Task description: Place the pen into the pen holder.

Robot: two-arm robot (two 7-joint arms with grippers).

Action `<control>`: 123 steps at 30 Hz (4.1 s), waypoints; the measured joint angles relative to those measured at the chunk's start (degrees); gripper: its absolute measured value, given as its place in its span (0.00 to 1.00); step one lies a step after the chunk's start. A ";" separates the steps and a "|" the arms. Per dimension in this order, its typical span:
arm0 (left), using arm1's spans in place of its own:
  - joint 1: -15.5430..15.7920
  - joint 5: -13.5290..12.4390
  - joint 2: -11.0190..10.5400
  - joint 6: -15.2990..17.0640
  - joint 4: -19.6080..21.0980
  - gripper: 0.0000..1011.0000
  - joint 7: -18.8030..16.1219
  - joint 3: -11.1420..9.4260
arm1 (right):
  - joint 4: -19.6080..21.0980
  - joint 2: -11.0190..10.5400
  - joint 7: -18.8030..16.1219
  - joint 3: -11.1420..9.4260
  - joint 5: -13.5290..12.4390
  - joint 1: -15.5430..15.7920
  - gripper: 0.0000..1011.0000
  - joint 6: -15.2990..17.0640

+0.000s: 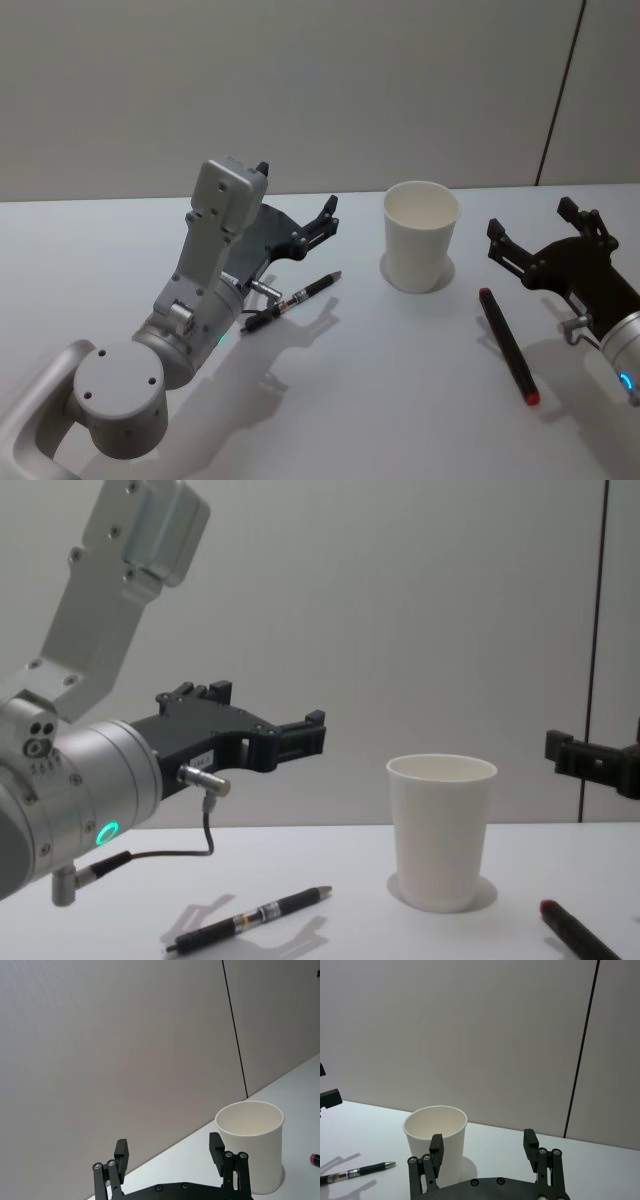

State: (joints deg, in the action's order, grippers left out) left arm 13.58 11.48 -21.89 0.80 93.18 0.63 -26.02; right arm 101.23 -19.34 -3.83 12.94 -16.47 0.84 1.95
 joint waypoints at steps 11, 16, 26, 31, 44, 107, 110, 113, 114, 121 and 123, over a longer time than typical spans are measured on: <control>0.00 0.00 0.00 0.00 0.00 0.99 0.00 0.00 | 0.00 0.00 0.00 0.00 0.00 0.00 0.99 0.00; 0.00 0.00 0.00 0.00 0.00 0.99 0.00 0.00 | 0.00 0.00 0.00 0.00 0.00 0.00 0.99 0.00; 0.00 0.00 0.00 0.00 0.00 0.99 0.00 0.00 | 0.00 0.00 0.00 0.00 0.00 0.00 0.99 0.00; 0.00 0.00 0.00 0.00 0.00 0.99 0.00 0.00 | 0.00 0.00 0.00 0.00 0.00 0.00 0.99 0.00; 0.00 0.00 0.00 0.00 0.00 0.99 0.00 0.00 | 0.00 0.00 0.00 0.00 0.00 0.00 0.99 0.00; -2.52 9.34 -8.27 -1.33 -0.49 0.99 19.84 5.20 | 0.00 0.00 0.00 0.00 0.00 0.00 0.99 0.00; -1.93 9.30 -8.09 -0.85 -1.45 0.99 21.32 5.26 | 0.00 0.00 0.00 0.00 0.00 0.00 0.99 0.00; -1.11 9.26 -7.82 -0.22 -2.56 0.99 23.06 5.34 | 0.00 0.00 0.00 0.00 0.00 0.00 0.99 0.00; -0.94 9.25 -7.77 -0.02 -2.95 0.99 23.44 5.37 | 0.00 0.00 0.00 0.00 0.00 0.00 0.99 0.00; 0.69 9.34 -7.20 1.76 -5.72 0.99 26.80 5.49 | 0.00 0.00 0.00 0.00 0.00 0.00 0.99 0.00; 1.00 9.41 -7.11 2.17 -6.28 0.99 27.47 5.52 | 0.00 0.00 0.00 0.00 0.00 0.00 0.99 0.00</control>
State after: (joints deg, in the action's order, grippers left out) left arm 14.59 20.89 -29.00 2.97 86.90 28.10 -20.50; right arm 101.23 -19.33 -3.82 12.94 -16.47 0.84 1.95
